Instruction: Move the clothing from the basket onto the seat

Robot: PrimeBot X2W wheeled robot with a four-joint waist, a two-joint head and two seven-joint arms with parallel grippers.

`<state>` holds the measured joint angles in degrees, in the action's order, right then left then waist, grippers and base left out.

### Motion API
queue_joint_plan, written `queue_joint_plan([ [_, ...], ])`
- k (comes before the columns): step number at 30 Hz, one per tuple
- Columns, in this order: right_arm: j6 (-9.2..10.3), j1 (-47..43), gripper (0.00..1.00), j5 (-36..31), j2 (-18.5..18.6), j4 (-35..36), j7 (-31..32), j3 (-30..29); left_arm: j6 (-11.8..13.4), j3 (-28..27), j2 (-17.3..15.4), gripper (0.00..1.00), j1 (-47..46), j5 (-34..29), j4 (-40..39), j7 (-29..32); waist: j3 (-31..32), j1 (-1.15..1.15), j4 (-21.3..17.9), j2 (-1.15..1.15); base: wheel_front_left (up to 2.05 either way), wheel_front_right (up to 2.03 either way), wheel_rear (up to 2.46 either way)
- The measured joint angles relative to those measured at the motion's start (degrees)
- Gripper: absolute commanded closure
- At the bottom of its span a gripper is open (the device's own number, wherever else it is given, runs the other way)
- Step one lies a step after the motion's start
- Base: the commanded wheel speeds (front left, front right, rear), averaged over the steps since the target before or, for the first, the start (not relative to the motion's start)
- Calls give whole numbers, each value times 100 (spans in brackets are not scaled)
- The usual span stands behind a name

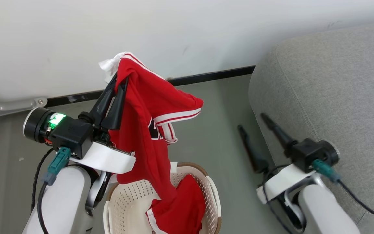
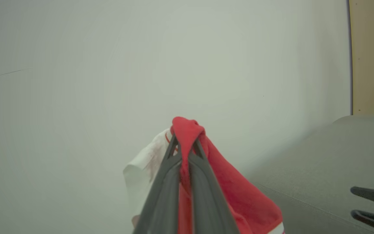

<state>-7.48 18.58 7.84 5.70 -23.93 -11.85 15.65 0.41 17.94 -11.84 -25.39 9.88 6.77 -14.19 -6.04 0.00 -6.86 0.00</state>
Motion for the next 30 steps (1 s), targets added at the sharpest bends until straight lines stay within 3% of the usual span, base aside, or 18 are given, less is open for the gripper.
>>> queue_joint_plan([
  [12, -1, -79, 0, 116, 62, -241, 235, 1501, -44, 180, 180, 100, -263, 0, -89, 318, 331, 0, 13, 0, 0, 0, 0],
  [30, -1, 441, 0, 235, -48, -875, 168, 2292, -51, 569, 468, 100, -404, -3, -191, 801, 496, 0, 155, 0, 0, 0, 0],
])
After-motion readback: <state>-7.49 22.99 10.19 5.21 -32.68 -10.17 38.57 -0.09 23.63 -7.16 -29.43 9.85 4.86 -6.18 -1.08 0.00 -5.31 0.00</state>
